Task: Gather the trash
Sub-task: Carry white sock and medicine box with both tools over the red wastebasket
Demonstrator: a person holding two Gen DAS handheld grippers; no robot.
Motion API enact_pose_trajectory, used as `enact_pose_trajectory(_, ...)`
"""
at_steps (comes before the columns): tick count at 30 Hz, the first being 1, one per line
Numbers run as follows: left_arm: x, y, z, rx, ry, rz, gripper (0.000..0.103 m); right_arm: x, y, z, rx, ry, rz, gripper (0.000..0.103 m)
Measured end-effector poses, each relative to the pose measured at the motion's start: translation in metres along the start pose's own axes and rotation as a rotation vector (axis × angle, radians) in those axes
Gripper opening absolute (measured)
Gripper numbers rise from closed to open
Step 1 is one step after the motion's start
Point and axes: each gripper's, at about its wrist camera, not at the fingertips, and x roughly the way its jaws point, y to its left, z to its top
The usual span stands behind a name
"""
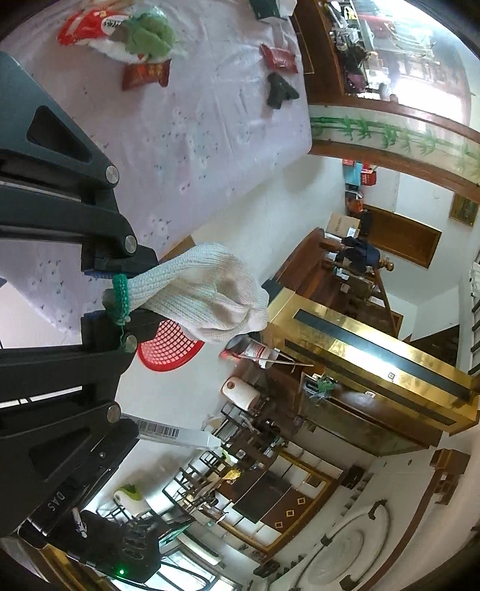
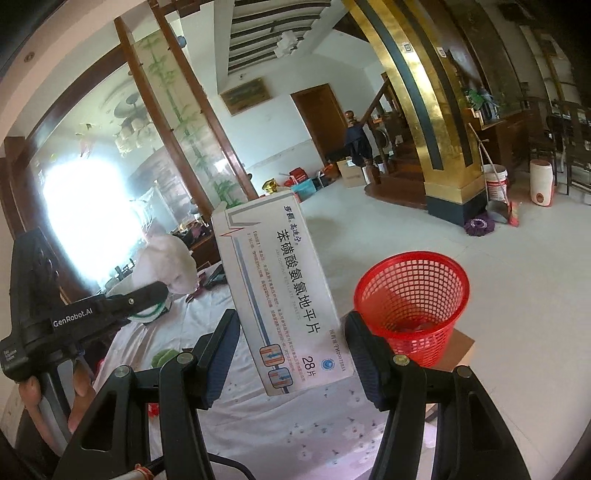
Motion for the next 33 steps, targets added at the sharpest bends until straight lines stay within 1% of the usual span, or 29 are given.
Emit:
enact_pose_trajectory(2, 0.003, -0.001, 0.000, -0.005, 0.006, -0.010, 0.011, -0.002, -0.004, 0.001, 0.002, -0.003, 0.000, 0.063)
enact_pose_trajectory(7, 0.009, -0.003, 0.000, 0.005, 0.001, -0.001, 0.011, -0.001, -0.016, 0.007, 0.017, -0.019, 0.002, 0.063)
enact_pose_trajectory(10, 0.013, 0.001, -0.001, -0.018, 0.001, 0.003, 0.011, 0.001, -0.017, 0.011, 0.019, -0.027, 0.004, 0.063)
enact_pose_trajectory(14, 0.016, 0.008, -0.007, -0.077, 0.013, -0.004, 0.011, 0.008, -0.015, 0.014, 0.008, -0.013, 0.011, 0.063)
enact_pose_trajectory(17, 0.015, 0.012, -0.006, -0.093, 0.002, -0.001, 0.011, 0.012, -0.012, 0.017, -0.005, -0.008, 0.015, 0.063)
enact_pose_trajectory(26, 0.017, -0.002, 0.003, -0.046, -0.004, 0.003, 0.011, 0.016, -0.017, 0.033, 0.002, -0.051, 0.017, 0.063)
enact_pose_trajectory(33, 0.036, -0.016, 0.015, 0.003, 0.013, -0.029, 0.011, 0.021, -0.021, 0.045, 0.007, -0.067, 0.001, 0.063)
